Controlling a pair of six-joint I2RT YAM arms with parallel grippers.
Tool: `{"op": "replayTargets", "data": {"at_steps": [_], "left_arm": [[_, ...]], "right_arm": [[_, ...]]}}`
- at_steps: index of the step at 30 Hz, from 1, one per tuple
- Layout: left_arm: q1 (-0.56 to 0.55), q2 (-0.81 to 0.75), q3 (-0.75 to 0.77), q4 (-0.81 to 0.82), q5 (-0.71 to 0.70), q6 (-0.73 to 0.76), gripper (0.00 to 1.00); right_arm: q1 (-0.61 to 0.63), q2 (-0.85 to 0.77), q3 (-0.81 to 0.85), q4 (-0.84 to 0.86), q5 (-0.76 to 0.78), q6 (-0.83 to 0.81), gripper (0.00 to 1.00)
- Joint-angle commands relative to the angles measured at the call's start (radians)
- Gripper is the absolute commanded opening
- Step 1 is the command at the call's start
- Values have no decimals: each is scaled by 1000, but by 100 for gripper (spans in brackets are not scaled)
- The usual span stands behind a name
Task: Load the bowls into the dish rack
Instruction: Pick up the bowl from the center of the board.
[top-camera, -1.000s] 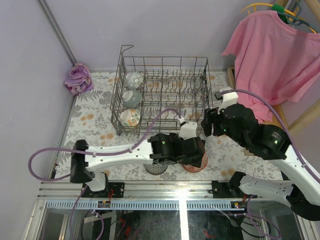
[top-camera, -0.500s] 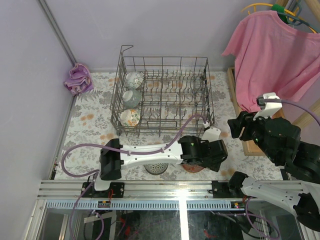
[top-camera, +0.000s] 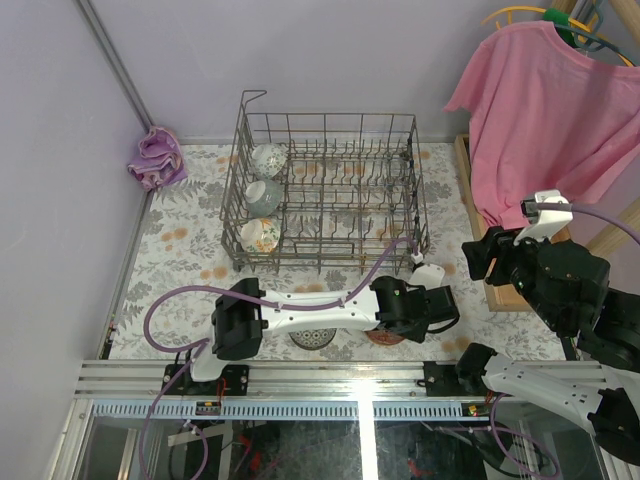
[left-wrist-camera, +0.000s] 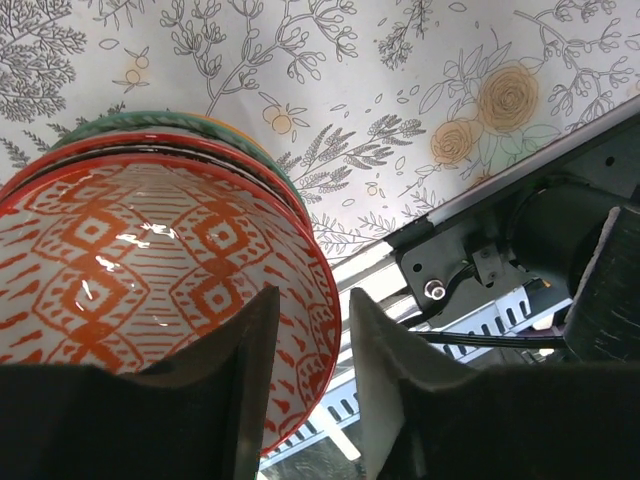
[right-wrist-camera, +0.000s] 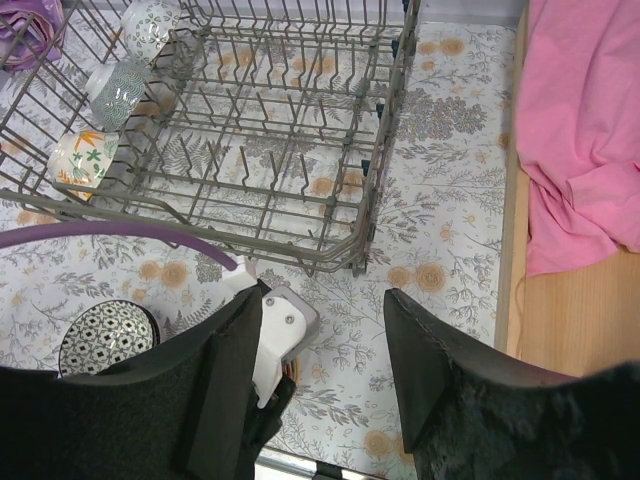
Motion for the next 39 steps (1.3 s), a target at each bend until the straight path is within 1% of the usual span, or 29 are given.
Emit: {"op": "replayTargets", "data": {"at_steps": [1,3,6,10,18,25,32,36,39], "left_arm": [[-3,-2,33,18,7,11,24],[-1,-8,32,17,8,8,12],[-2,-18,31,17,8,6,0],[-2,-31,22,18,0,3,0],[-2,-106,24,18,-44,6,0],[-2,-191,-20,64,-114,14,0],[-2,-280,-53,106,-127,24,0],[-2,-348,-30,131,-104,53,0],[9,-380,24,144,-92,93,0]], "right_arm": [[-5,-5,-4,13,21,-20,59],[-5,-6,-10,17,16,-19,59],[-5,-6,-16,23,10,-19,59],[-6,-6,-23,23,7,-18,58],[-4,-6,-32,32,-3,-20,58],[-5,-1,-26,44,-12,-26,58],[-6,-1,-15,48,-11,-32,58],[-6,-1,-4,43,-2,-36,58],[-4,0,9,40,3,-40,58]]}}
